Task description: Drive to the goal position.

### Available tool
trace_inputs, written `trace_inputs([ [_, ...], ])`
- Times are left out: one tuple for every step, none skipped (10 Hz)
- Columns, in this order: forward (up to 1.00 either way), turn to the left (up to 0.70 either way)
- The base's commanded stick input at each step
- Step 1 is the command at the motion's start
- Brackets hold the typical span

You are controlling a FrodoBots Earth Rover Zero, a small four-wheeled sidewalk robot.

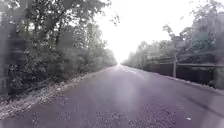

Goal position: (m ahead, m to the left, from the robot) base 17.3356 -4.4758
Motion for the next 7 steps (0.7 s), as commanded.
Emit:
trace_inputs([
  [1.0,0.0],
  [1.0,0.0],
  [1.0,-0.13],
  [1.0,-0.31],
  [1.0,-0.29],
  [1.0,0.0],
  [1.0,0.0],
])
